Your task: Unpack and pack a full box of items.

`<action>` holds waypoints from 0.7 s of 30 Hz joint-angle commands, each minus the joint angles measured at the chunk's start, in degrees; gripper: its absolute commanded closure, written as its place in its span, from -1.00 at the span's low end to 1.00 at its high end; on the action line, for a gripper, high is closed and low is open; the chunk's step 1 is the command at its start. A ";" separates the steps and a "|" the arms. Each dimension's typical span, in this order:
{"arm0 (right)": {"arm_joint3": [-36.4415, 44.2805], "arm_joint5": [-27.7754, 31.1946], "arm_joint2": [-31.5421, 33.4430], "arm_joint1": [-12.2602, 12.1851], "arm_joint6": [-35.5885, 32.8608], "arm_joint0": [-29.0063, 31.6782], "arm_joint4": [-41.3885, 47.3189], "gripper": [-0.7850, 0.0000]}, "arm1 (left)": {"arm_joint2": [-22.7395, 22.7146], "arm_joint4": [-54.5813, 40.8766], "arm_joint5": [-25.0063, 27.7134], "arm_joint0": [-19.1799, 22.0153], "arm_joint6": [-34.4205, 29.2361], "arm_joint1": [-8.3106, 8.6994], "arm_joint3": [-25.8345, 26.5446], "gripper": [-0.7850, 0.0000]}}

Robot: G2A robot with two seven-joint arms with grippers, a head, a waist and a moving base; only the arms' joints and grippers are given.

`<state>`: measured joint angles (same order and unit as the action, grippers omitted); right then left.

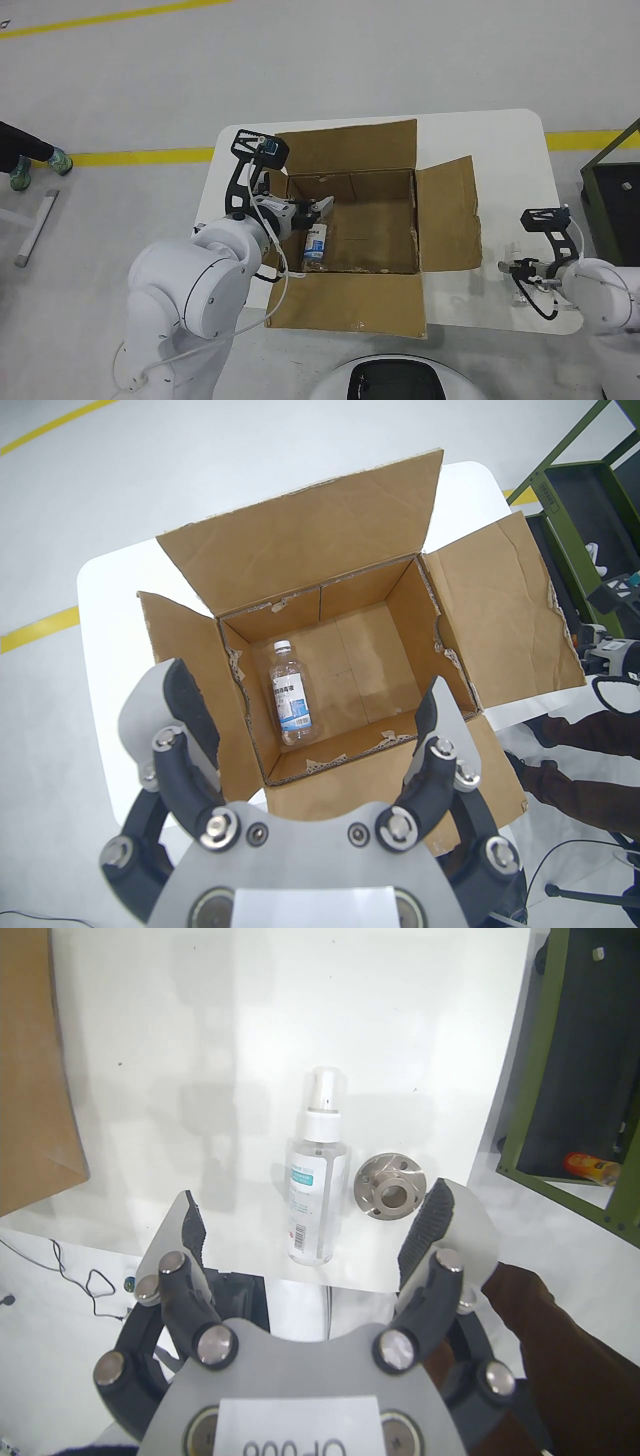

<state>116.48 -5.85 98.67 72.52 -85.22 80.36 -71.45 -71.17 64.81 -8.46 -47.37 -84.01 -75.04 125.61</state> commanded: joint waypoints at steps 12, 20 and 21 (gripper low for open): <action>-5.45 1.51 -4.27 -0.49 -2.14 -2.88 -2.79 -0.70 | 0.00 0.00 0.00 0.00 0.00 0.00 0.00 -1.00; -7.01 0.95 -5.19 -0.64 -1.27 -2.93 -2.90 -0.21 | 0.00 0.00 0.00 0.00 0.00 0.00 0.00 -1.00; -7.17 0.96 -5.31 -0.66 -1.20 -2.95 -2.87 -0.12 | 0.00 0.00 0.00 0.00 0.00 0.00 0.00 -1.00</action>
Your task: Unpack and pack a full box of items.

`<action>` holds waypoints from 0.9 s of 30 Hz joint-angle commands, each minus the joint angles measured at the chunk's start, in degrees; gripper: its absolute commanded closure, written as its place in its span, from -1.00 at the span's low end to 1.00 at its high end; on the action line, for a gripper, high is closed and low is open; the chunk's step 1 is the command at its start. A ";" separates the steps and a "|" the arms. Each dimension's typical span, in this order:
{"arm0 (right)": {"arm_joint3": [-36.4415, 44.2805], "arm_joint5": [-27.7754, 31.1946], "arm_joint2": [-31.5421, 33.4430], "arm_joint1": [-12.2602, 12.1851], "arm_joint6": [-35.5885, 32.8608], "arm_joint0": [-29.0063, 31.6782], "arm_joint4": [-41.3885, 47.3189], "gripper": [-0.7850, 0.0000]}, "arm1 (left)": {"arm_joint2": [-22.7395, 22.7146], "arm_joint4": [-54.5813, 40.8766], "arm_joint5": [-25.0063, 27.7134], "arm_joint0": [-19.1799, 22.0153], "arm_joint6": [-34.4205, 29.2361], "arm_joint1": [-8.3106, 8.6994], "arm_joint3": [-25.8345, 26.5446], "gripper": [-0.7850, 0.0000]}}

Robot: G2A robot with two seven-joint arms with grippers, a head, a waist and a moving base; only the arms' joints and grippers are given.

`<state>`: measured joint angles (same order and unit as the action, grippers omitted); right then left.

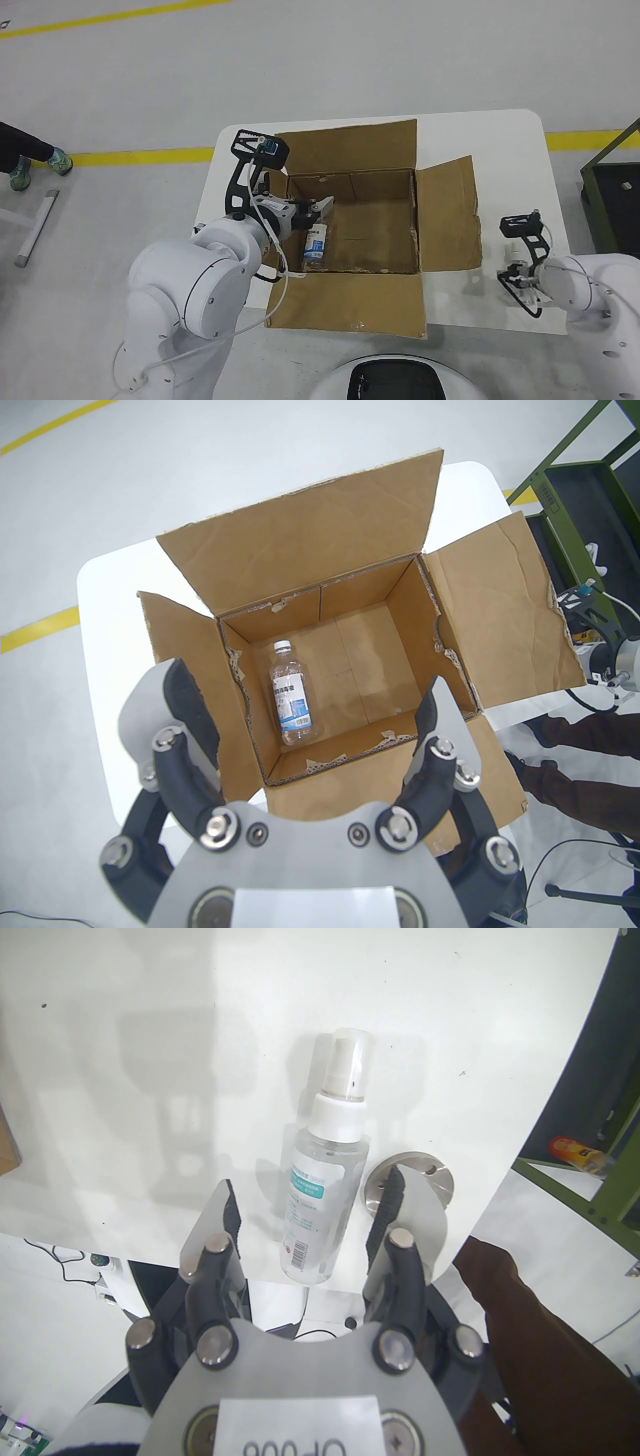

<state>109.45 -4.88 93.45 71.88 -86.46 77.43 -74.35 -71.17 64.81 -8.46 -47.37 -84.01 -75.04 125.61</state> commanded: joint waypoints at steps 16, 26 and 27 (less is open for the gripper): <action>-2.80 -0.58 -1.78 -0.29 1.13 -0.34 -0.13 -0.11 | 0.00 0.00 0.00 0.00 0.00 0.00 0.00 -1.00; -3.46 -0.90 -1.91 -0.48 2.15 -0.60 0.37 1.00 | 0.00 0.00 0.00 0.00 0.00 0.00 0.00 -1.00; -3.31 -1.56 -1.34 -0.46 2.60 -0.80 1.50 1.00 | -0.11 0.04 0.11 -0.44 1.10 0.02 -0.07 -1.00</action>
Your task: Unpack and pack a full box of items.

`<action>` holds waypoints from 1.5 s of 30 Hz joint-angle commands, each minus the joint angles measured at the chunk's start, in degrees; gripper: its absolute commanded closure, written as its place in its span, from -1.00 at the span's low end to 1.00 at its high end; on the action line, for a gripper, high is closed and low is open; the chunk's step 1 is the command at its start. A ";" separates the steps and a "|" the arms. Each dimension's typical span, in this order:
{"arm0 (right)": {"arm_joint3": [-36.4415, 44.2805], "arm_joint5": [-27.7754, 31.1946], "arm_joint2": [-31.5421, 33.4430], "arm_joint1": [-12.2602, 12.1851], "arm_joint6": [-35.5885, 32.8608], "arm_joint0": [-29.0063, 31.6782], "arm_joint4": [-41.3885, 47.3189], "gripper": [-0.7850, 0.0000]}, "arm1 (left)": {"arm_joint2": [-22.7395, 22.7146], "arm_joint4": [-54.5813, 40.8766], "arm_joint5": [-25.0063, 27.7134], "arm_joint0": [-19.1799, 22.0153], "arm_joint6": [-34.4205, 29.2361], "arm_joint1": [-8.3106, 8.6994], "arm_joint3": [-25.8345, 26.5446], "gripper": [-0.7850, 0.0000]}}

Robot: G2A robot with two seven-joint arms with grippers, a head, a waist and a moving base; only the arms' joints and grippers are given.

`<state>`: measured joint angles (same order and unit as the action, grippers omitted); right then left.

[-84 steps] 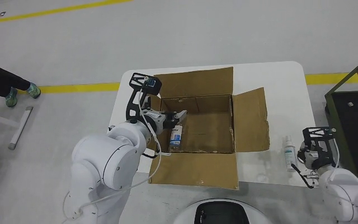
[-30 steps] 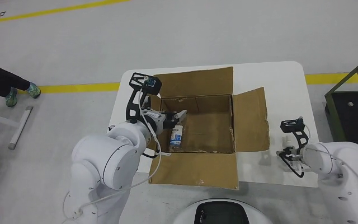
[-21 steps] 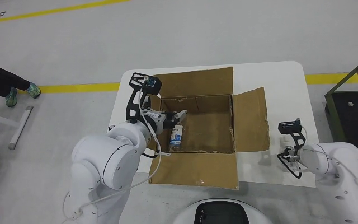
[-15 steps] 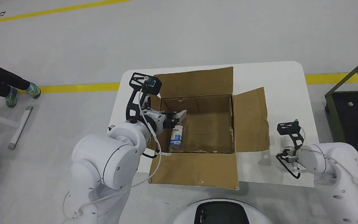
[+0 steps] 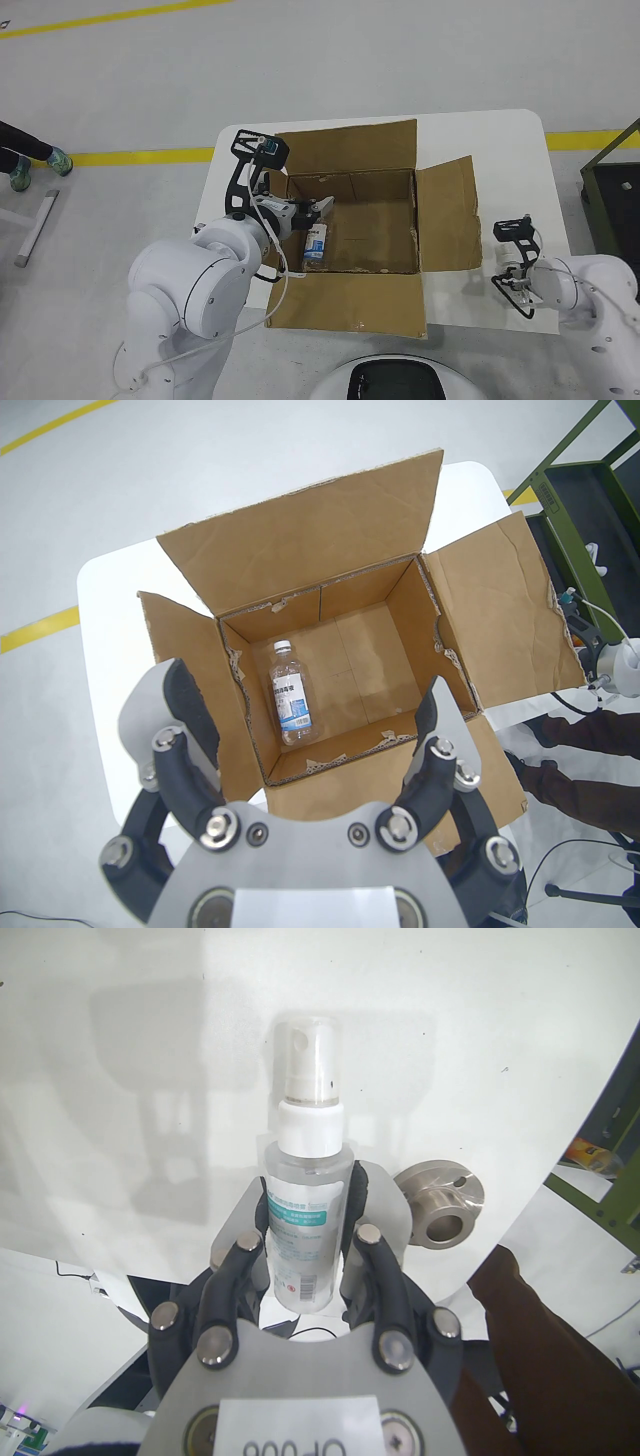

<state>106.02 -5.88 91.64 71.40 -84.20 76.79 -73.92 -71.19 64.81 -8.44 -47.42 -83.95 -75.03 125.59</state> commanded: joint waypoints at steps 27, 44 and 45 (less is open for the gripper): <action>20.54 -7.71 12.91 -1.36 7.82 -5.34 56.19 1.00 | -16.16 7.11 1.25 -7.86 4.97 2.03 8.08 -1.00; 13.35 -18.93 -15.51 -0.79 17.21 -14.85 45.71 1.00 | -18.06 6.89 1.38 -9.06 5.13 2.31 9.05 -1.00; 13.35 -18.93 -15.51 -0.79 17.21 -14.85 45.71 1.00 | -18.06 6.89 1.38 -9.06 5.13 2.31 9.05 -1.00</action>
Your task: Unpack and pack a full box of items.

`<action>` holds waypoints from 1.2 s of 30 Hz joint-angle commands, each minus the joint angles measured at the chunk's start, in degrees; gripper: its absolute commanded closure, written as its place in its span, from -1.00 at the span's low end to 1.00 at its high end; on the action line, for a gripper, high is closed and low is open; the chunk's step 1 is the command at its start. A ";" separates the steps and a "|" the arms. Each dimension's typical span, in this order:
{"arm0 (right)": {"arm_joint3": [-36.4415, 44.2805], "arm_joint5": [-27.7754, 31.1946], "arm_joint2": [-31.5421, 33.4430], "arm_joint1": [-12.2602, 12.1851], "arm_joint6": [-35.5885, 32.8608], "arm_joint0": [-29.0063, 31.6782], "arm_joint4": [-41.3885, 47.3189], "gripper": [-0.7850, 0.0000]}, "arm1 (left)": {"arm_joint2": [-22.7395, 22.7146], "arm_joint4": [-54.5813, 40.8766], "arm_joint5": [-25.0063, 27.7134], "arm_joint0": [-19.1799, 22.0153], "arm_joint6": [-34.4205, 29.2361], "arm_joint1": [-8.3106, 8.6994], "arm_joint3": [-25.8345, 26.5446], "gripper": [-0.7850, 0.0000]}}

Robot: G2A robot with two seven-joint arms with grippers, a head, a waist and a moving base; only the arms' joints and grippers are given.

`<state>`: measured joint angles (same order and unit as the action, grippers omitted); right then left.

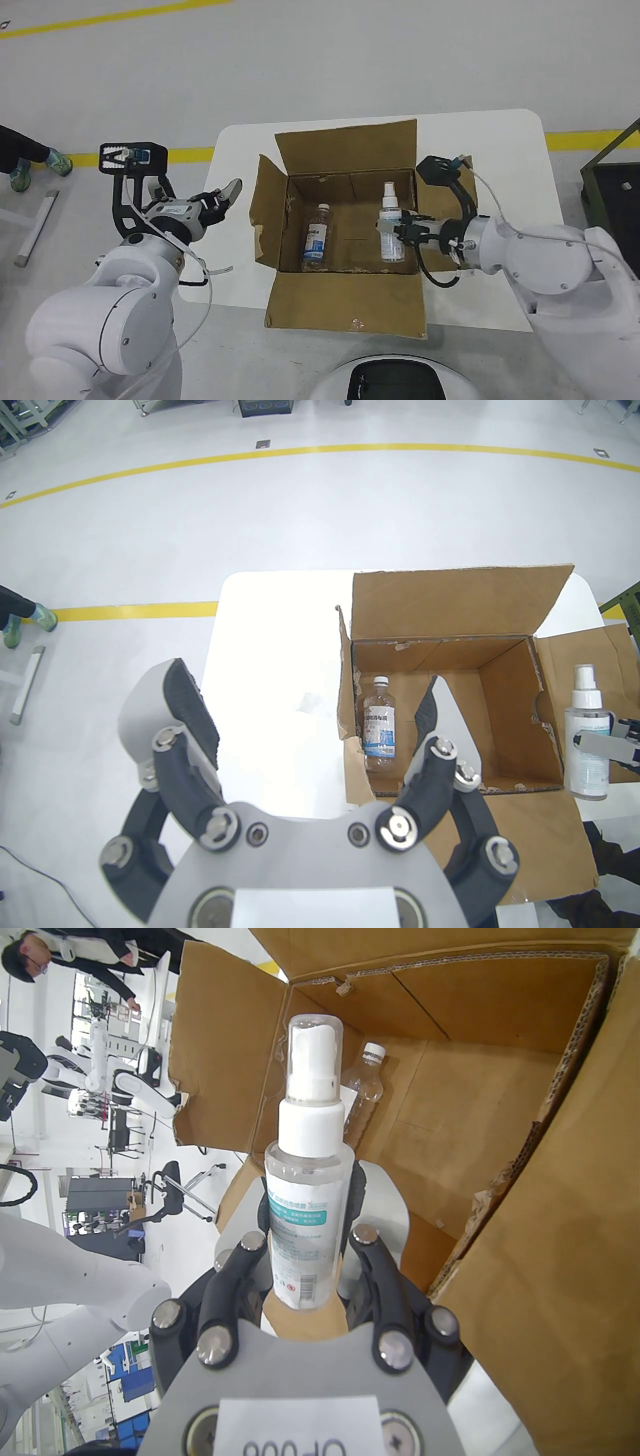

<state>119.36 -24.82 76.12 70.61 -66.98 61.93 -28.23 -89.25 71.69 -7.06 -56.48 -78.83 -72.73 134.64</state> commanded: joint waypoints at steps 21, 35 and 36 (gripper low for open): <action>-6.63 -2.13 -8.56 1.12 10.74 -1.87 -0.32 1.00 | 0.00 0.00 0.00 0.00 0.00 0.00 0.00 -1.00; -33.09 -20.10 -29.58 7.66 19.97 -20.73 -0.18 1.00 | 0.00 0.00 0.00 0.00 0.00 0.00 0.00 -1.00; -34.59 -20.67 -30.98 8.12 20.12 -21.79 -0.69 1.00 | 0.00 0.00 0.00 0.00 0.00 0.00 0.00 -1.00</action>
<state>86.34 -44.93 46.49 78.33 -46.98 41.22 -28.38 -89.25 71.69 -7.06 -56.48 -78.82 -72.73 134.64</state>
